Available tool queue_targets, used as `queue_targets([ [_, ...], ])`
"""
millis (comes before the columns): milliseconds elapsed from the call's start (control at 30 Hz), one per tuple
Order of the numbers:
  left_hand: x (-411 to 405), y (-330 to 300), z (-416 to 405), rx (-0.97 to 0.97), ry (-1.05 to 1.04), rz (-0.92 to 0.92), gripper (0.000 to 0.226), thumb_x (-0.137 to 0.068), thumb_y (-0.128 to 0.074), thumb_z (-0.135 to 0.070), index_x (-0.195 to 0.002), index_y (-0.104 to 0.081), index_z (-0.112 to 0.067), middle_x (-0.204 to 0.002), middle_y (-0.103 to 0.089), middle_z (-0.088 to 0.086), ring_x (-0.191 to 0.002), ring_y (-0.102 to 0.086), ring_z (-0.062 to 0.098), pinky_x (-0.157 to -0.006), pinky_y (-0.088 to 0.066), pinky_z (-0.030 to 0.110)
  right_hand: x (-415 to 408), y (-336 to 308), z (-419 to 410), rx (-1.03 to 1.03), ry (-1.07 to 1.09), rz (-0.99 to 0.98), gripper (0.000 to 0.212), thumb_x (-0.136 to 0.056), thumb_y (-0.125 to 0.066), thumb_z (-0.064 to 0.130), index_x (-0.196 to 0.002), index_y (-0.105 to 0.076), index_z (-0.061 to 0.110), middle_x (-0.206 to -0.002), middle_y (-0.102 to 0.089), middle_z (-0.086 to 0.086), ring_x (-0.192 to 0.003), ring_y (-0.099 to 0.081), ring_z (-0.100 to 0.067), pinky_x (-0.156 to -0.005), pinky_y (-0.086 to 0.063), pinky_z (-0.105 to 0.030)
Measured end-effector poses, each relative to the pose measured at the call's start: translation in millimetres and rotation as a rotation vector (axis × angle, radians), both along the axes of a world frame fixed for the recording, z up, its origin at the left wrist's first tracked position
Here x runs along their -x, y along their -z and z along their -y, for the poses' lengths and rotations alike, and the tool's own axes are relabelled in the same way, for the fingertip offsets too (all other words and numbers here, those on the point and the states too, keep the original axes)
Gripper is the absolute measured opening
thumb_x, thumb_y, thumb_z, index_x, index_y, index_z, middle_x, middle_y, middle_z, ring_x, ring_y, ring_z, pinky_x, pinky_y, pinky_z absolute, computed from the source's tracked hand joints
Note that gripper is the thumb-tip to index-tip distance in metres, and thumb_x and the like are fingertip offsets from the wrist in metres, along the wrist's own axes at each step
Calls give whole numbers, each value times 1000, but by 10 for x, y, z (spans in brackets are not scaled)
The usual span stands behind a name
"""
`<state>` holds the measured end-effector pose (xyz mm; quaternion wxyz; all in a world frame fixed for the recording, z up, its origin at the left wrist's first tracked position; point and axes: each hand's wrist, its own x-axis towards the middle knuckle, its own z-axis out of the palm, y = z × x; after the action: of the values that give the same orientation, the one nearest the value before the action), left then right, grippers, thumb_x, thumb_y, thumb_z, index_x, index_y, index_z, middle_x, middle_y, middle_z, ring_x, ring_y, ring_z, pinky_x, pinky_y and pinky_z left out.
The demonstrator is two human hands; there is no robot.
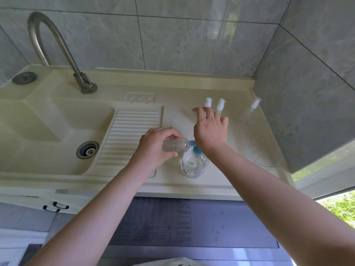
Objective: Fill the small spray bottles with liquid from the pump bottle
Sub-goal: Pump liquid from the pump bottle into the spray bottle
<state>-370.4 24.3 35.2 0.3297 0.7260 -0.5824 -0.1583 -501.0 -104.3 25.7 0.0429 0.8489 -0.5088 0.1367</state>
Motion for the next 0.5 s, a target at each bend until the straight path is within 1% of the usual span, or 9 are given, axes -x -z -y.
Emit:
queue_targets([
  [100, -5, 8, -5, -8, 0, 6, 48, -61, -90, -15, -100, -69, -33, -93, -66, -20, -94, -58, 13, -91, -47, 39, 1, 6, 5, -10, 3, -10, 52, -91, -41, 11, -142, -41, 24, -139, -48, -4, -112, -48, -29, -79, -19, -36],
  [233, -5, -5, -18, 1, -6, -2, 48, -61, -90, -15, -100, -69, -32, -93, -66, -20, -93, -57, 12, -91, -47, 36, -9, -56, 29, 38, 30, 19, 53, -89, -42, 9, -140, -41, 24, -129, -54, -4, -106, -50, -29, -77, -17, -36],
  [400, 3, -15, -12, 0, -4, -3, 48, -62, -90, -13, -101, -70, -32, -94, -65, -20, -94, -57, 12, -92, -47, 36, 15, 35, 12, -51, 30, 15, 48, -90, -39, 9, -135, -45, 24, -127, -54, -4, -106, -47, -28, -76, -19, -36],
  [500, -9, -1, -12, -6, -1, 1, 48, -62, -90, -14, -100, -69, -33, -94, -66, -18, -94, -57, 14, -91, -48, 38, 15, -1, 15, -23, 39, 41, 49, -88, -41, 9, -134, -46, 23, -127, -54, -5, -105, -48, -29, -78, -21, -38],
])
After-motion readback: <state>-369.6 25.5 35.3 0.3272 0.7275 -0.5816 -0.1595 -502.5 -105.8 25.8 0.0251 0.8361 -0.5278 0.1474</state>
